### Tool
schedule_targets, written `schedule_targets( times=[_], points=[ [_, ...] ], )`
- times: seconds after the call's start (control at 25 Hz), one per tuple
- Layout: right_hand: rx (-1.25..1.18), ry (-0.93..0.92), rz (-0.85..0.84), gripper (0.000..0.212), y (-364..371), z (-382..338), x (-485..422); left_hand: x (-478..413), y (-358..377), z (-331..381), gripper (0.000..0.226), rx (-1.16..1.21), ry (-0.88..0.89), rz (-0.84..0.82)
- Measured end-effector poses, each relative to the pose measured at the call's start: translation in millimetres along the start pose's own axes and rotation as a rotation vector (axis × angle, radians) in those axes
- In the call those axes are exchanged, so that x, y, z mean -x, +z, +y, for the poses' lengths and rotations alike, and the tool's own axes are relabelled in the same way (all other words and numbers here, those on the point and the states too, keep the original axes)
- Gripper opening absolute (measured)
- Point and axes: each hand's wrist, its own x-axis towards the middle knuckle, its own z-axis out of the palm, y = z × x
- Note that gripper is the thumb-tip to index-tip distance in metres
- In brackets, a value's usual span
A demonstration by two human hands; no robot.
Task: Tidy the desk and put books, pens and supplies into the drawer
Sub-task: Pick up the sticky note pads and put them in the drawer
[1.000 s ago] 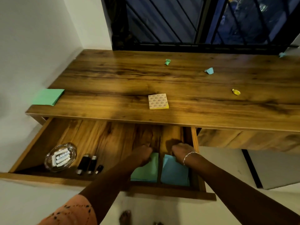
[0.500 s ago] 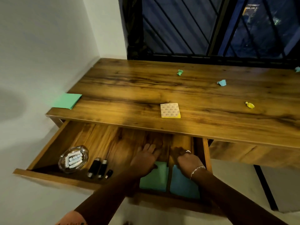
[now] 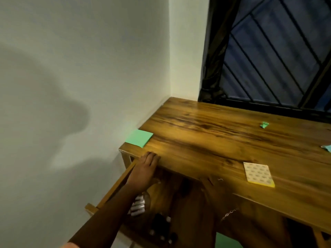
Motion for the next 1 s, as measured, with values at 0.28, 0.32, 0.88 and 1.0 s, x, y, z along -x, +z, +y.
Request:
schedule_targets(
  times=[0.28,0.32,0.88,1.0],
  points=[
    [-0.002,0.077,0.003,0.015,14.5,-3.7,-36.9,-60.8,-3.2,-98.6,0.155,0.048,-0.102,-0.193],
    [-0.025,0.077,0.012,0.024,17.0,-1.6,-36.8,-67.5,-0.8,-105.5,0.161,0.036,-0.099,-0.225],
    [-0.018,0.194,-0.043,0.043,2.7,24.4,-13.1,-35.7,21.7,-37.3,0.078,-0.208,0.121,-0.014],
    [-0.001,0.251,-0.037,0.032,-10.6,40.7,-1.0,-26.7,28.1,-10.1,0.061,-0.217,0.217,0.023]
  ],
)
